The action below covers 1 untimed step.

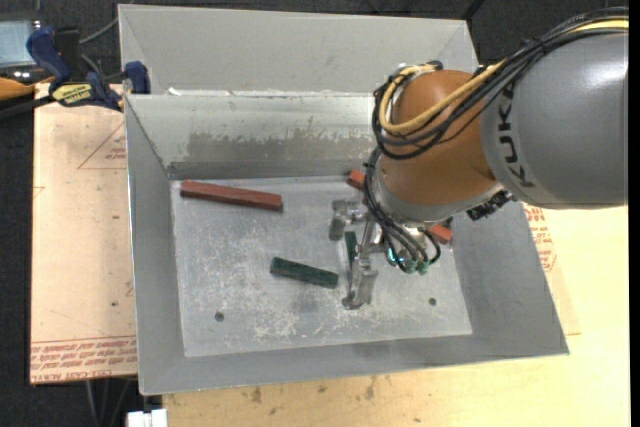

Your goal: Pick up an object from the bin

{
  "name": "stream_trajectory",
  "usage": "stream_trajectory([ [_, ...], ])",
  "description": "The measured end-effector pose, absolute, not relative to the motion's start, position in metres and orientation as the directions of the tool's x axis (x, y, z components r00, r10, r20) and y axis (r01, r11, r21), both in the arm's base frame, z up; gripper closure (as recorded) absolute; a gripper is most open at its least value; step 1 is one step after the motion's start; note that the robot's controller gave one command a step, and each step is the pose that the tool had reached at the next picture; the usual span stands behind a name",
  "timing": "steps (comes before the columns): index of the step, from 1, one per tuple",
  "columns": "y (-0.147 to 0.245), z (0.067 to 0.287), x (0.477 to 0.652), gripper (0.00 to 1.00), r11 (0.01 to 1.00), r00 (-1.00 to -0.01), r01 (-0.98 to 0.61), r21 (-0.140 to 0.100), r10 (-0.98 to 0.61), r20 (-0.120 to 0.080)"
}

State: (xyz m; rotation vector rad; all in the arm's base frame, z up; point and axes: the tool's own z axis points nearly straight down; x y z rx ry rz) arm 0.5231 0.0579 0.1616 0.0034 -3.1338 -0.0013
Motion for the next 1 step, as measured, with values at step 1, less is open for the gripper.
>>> stream_trajectory([
  [1,0.0966,0.0657,0.5227,0.0,0.999,-0.999,0.051,0.002,0.051,0.006],
])
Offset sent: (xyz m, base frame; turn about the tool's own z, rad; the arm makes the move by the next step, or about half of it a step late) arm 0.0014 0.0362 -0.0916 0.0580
